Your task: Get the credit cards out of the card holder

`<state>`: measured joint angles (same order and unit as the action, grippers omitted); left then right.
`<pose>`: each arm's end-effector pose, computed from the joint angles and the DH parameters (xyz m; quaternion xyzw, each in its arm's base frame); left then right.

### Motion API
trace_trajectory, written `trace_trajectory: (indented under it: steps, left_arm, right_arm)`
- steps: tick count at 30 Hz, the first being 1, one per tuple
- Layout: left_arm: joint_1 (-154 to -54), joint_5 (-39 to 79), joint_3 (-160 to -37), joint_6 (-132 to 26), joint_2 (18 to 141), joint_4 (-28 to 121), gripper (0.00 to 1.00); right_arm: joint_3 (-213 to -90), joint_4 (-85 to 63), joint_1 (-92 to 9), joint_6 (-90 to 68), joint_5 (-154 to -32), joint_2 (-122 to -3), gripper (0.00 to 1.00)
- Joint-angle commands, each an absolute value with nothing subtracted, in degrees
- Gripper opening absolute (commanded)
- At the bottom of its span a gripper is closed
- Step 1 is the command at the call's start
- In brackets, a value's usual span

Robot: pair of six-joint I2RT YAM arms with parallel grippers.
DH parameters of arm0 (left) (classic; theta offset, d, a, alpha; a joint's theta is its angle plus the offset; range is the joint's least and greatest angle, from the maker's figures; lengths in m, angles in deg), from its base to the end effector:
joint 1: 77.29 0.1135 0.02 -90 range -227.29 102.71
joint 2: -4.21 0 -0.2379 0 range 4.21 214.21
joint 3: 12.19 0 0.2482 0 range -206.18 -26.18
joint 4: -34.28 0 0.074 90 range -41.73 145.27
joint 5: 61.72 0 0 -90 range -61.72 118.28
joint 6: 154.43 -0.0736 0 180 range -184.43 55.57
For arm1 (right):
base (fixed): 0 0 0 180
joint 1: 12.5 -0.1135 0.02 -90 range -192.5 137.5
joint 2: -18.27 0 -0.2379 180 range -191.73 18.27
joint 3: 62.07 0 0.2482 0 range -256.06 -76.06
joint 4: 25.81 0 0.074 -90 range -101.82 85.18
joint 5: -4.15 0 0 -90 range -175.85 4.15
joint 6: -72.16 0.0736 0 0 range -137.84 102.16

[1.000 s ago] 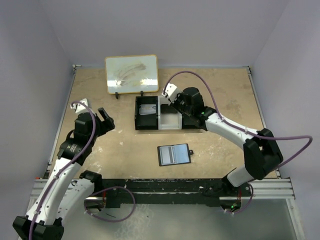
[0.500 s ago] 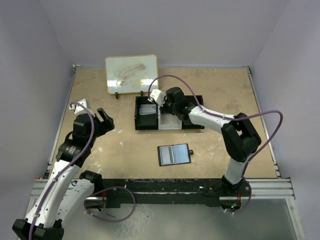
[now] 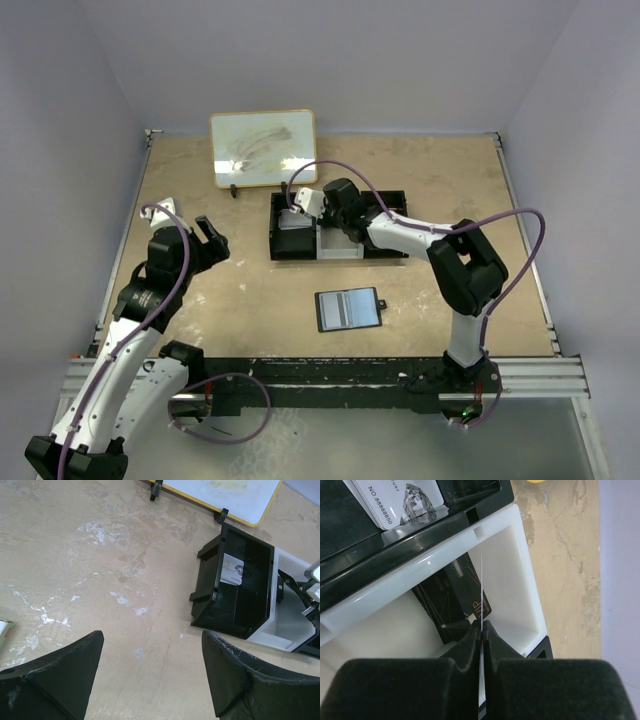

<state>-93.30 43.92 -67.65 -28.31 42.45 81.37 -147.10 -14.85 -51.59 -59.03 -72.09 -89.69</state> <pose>0.1937 -0.0349 0.2621 -0.2168 0.8323 -0.1123 0.4976 0.3547 0.2656 0.1620 -0.5217 0.7061 -0.1143 0.4649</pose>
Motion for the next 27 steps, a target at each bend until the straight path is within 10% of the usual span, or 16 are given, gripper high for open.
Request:
trace_trajectory:
  steps: [1,27]
  left_arm:
    - [-92.94,43.34,-68.10,-29.80,42.29,79.27,0.77]
    - [-92.92,43.23,-67.99,-29.79,42.79,79.31,0.76]
  right_arm:
    - [-149.37,-17.94,-51.88,-64.11,-70.42,-90.26,0.03]
    - [-149.90,-19.22,-51.88,-64.22,-69.72,-94.07,0.19]
